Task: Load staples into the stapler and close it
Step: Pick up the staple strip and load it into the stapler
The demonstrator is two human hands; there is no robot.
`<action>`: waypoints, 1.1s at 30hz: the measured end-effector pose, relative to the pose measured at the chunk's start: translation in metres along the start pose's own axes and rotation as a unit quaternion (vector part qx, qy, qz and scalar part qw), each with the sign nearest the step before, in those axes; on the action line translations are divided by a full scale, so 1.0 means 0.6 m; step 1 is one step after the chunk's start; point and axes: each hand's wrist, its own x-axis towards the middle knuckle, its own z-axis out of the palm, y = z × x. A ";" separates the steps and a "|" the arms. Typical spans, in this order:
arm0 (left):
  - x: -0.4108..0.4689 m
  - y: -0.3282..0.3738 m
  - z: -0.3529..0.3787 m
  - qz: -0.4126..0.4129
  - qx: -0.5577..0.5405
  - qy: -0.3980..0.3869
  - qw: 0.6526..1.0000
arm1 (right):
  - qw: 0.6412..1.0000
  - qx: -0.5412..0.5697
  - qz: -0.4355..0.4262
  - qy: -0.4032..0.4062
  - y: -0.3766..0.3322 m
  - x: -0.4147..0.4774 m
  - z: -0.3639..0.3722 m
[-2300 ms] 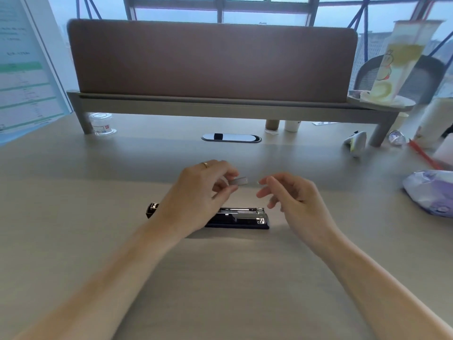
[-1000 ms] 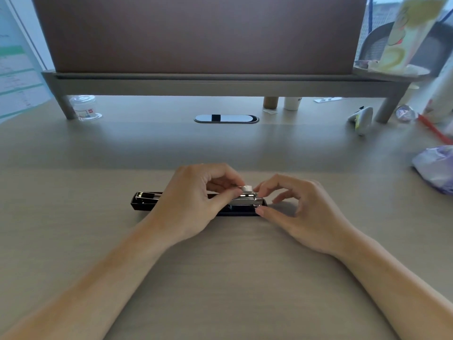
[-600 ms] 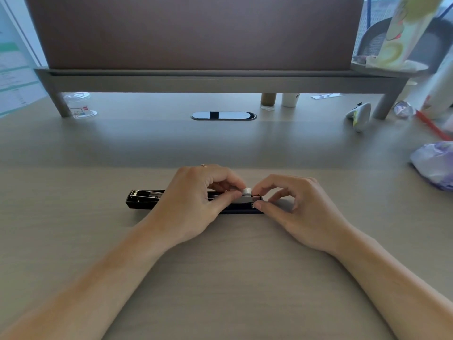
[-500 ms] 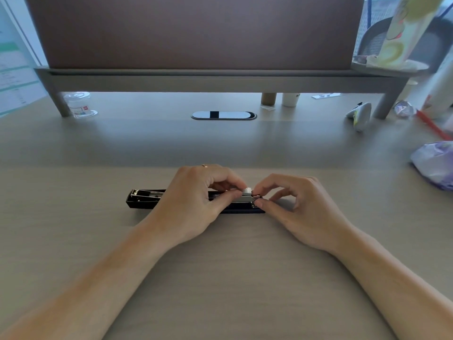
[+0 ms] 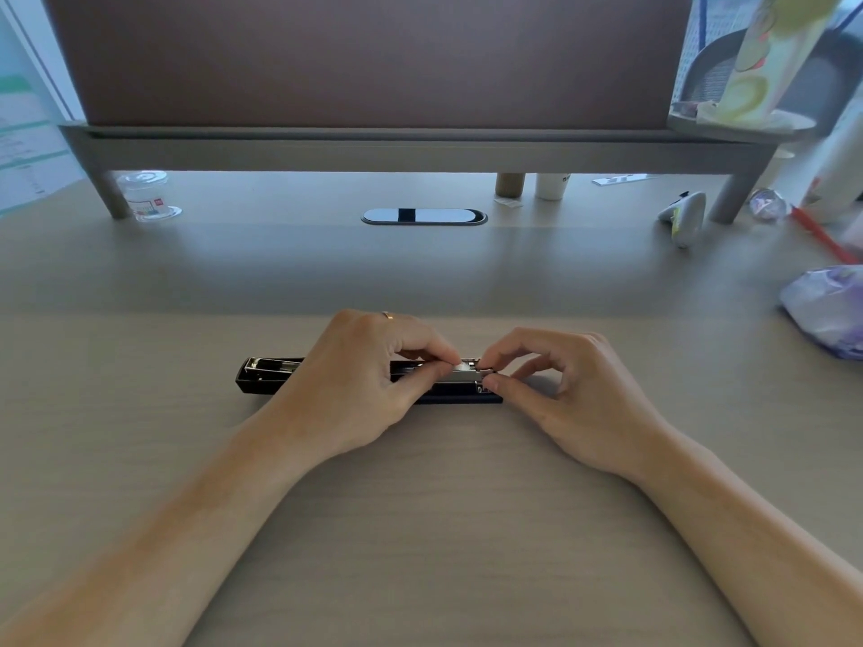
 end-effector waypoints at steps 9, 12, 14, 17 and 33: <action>-0.002 -0.006 -0.008 -0.020 0.040 0.001 0.999 | 1.000 0.008 -0.001 0.001 0.000 0.000 0.001; -0.002 -0.009 -0.004 -0.023 0.062 -0.018 0.998 | 1.000 0.010 -0.006 0.000 0.001 0.000 0.000; -0.003 -0.011 -0.003 -0.024 0.058 -0.018 0.998 | 1.000 0.011 -0.008 -0.001 0.001 0.000 -0.001; -0.003 -0.012 -0.003 -0.021 0.061 -0.015 0.998 | 1.000 0.016 -0.005 0.002 0.003 0.001 0.000; 0.005 -0.051 -0.129 -0.126 0.149 -0.255 0.947 | 0.999 0.010 0.035 -0.015 0.007 -0.001 0.001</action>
